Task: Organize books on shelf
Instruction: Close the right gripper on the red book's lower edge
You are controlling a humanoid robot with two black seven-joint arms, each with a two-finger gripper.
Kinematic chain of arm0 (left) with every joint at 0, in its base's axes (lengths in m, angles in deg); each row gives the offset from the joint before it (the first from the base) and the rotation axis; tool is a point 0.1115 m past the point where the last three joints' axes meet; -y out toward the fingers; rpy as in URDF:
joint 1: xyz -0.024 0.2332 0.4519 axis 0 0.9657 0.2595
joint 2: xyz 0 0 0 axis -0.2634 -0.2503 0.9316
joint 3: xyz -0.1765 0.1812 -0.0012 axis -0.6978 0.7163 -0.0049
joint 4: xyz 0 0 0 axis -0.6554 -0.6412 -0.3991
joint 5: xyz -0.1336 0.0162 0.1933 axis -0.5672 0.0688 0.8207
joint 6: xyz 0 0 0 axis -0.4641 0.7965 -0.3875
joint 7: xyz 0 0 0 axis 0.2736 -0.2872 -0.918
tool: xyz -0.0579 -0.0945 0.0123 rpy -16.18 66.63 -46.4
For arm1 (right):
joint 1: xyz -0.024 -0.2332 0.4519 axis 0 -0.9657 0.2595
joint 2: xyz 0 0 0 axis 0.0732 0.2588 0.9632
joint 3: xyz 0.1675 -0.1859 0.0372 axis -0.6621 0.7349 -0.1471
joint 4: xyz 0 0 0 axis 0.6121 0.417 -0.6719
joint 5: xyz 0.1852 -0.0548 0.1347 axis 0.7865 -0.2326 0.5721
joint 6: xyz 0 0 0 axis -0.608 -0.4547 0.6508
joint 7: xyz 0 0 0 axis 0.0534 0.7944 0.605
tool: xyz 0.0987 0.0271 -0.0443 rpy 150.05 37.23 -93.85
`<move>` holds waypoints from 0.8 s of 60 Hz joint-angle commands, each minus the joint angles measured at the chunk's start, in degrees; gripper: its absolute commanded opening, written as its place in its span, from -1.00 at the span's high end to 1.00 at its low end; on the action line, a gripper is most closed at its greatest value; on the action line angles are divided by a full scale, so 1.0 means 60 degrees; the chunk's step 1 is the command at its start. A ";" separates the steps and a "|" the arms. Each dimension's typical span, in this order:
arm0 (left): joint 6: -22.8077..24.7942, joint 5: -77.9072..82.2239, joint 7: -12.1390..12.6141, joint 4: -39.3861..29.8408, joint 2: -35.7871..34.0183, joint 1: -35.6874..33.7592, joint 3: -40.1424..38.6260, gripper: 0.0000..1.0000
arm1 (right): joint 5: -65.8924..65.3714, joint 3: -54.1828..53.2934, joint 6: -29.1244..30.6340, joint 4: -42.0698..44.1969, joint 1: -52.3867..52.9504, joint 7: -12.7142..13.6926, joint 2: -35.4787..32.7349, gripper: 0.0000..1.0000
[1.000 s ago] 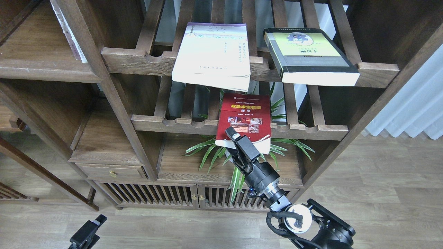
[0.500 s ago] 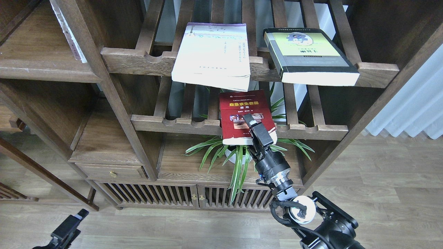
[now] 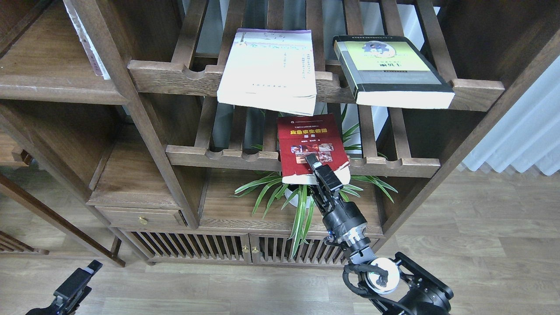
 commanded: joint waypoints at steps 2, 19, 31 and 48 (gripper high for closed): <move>0.0000 -0.0035 0.0107 -0.0024 0.0004 -0.0017 -0.0334 -1.00 | 0.0001 0.0039 0.0000 -0.0002 -0.0051 0.0048 0.0000 0.84; 0.0000 -0.0020 -0.0039 -0.0009 0.0018 -0.0061 -0.0232 -1.00 | 0.0001 0.0054 0.0000 -0.0061 -0.0081 0.0136 0.0000 0.90; 0.0000 0.0024 0.0137 -0.0024 -0.0011 -0.0324 0.0120 -1.00 | -0.0014 0.0156 0.0000 -0.0105 -0.0153 0.0223 0.0000 0.90; 0.0000 -0.0035 0.0078 -0.0302 -0.0011 -0.0310 0.0398 -1.00 | -0.0014 0.0742 0.0000 -0.0368 -0.0754 0.0721 0.0000 0.90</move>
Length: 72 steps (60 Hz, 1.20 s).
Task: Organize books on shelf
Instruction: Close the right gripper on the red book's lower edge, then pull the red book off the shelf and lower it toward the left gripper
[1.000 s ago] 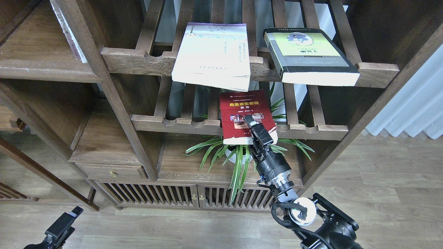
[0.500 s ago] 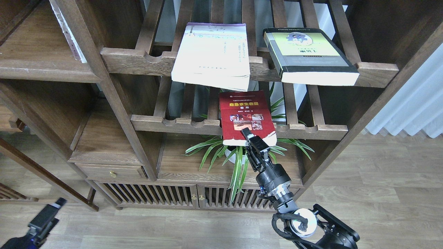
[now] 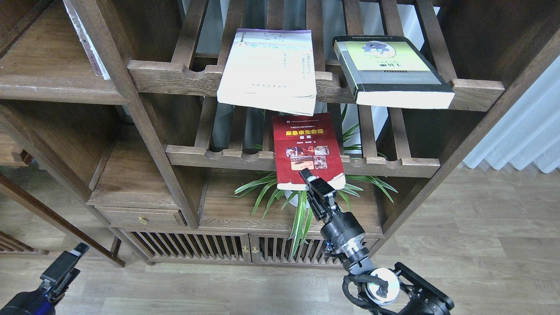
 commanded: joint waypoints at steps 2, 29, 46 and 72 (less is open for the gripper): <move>0.0000 -0.0032 -0.0079 -0.0233 0.0018 -0.0019 0.0069 -1.00 | 0.0012 0.0402 -0.0004 -0.0212 -0.0252 0.0249 -0.0001 0.90; 0.0000 -0.2522 -0.0167 -0.1727 0.0120 -0.0019 0.1871 -1.00 | -0.0002 0.1574 -0.0004 -0.0988 -0.1322 0.1187 -0.0001 0.91; 0.0000 -0.2522 -0.0387 -0.2138 0.0354 -0.0136 0.2178 -1.00 | -0.0032 0.2116 -0.0004 -0.0988 -0.1629 0.1816 -0.0001 0.91; 0.0000 -0.2464 -0.0314 -0.1962 0.1600 -0.0385 0.2924 -0.98 | -0.0105 0.2512 -0.0004 -0.0988 -0.1849 0.2081 -0.0001 0.90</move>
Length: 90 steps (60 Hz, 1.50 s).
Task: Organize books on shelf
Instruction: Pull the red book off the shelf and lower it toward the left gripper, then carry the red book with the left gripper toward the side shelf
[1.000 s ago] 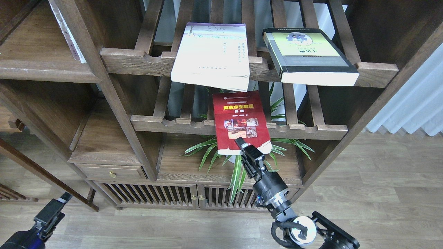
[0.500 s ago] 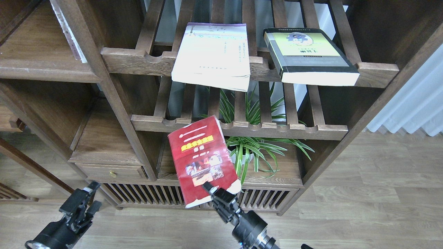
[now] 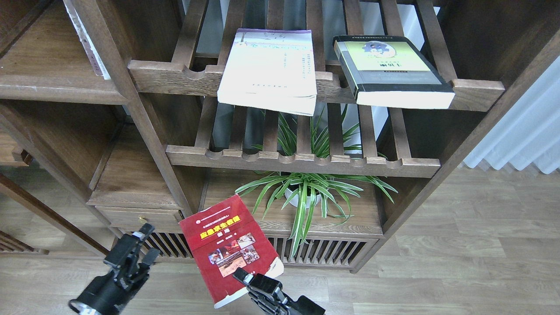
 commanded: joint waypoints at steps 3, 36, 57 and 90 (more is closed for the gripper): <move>0.0000 0.0037 -0.0010 0.0185 0.0085 -0.0236 0.0605 -0.98 | -0.0011 0.0075 0.0000 0.0000 -0.0088 0.0044 0.0001 0.90; 0.0000 0.0037 -0.0025 0.0581 0.0452 -0.0617 0.1220 -0.42 | -0.0113 0.0222 0.0000 0.0000 -0.0410 0.0205 0.0001 0.89; 0.0000 0.0242 0.0048 0.0859 0.0378 -0.0632 0.1645 0.25 | -0.0143 0.0266 0.0000 0.0000 -0.0424 0.0219 0.0001 0.89; 0.0000 0.0227 0.0121 0.0933 0.0247 -0.0632 0.1660 0.88 | -0.0245 0.0266 0.0000 0.0000 -0.0424 0.0249 0.0001 0.84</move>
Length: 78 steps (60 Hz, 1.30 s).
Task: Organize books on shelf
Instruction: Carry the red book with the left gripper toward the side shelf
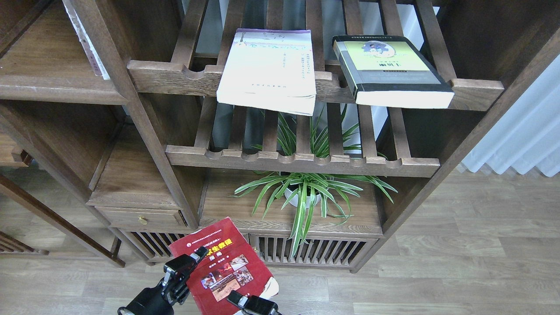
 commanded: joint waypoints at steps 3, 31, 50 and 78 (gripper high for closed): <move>0.0000 -0.0013 0.0047 -0.0032 -0.0282 0.0027 0.0008 0.88 | -0.0031 -0.0008 0.0001 0.0003 0.0014 0.0008 0.0000 0.83; 0.0000 -0.0027 0.0282 -0.0588 -0.1308 0.0656 -0.0796 0.89 | -0.0676 -0.0140 0.0001 0.0018 0.0292 -0.0080 0.0000 -0.94; 0.0000 -0.0027 0.0355 -0.2375 -0.2978 0.2590 -0.3520 0.89 | -0.0705 -0.0081 0.0001 0.0208 0.0307 -0.0065 0.0000 -0.98; 0.0000 0.0002 0.0911 -0.3841 -0.4194 0.4568 -0.9203 0.89 | -0.0735 -0.0037 0.0001 0.0486 0.0365 -0.0065 0.0000 -0.98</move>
